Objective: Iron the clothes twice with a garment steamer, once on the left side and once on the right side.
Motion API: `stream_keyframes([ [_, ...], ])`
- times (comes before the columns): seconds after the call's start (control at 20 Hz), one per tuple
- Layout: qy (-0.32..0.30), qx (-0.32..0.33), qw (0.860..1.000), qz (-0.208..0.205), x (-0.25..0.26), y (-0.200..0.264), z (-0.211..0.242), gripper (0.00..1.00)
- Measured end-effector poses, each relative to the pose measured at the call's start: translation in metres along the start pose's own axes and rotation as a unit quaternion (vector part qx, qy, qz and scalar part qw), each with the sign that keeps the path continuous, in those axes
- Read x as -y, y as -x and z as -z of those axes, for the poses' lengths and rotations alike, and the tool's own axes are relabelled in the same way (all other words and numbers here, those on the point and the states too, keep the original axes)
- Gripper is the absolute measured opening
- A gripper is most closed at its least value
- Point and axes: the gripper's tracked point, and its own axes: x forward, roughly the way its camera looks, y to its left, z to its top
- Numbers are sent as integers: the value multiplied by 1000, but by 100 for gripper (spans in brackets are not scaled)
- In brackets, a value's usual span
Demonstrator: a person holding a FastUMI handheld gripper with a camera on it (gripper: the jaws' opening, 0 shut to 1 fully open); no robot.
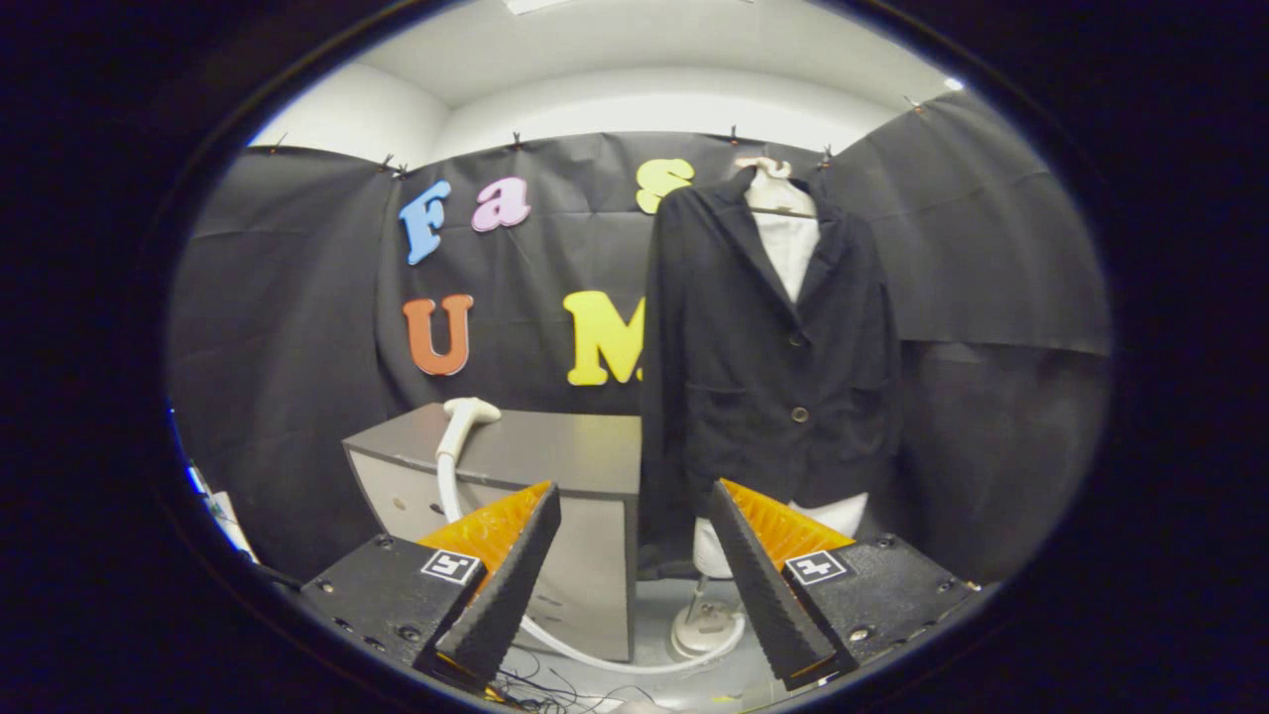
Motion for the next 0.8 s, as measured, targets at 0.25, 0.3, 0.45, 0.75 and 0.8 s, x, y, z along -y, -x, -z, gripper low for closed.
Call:
stream_keyframes([
  [0.25,10,-32,996,-81,-76,-108,-23,97],
  [0.3,13,-41,994,-99,-95,-129,-23,97],
  [0.45,26,-75,986,-144,-147,-185,-13,97],
  [0.75,50,-147,969,-191,-220,-261,28,97],
  [0.8,53,-156,967,-194,-228,-274,32,97],
])
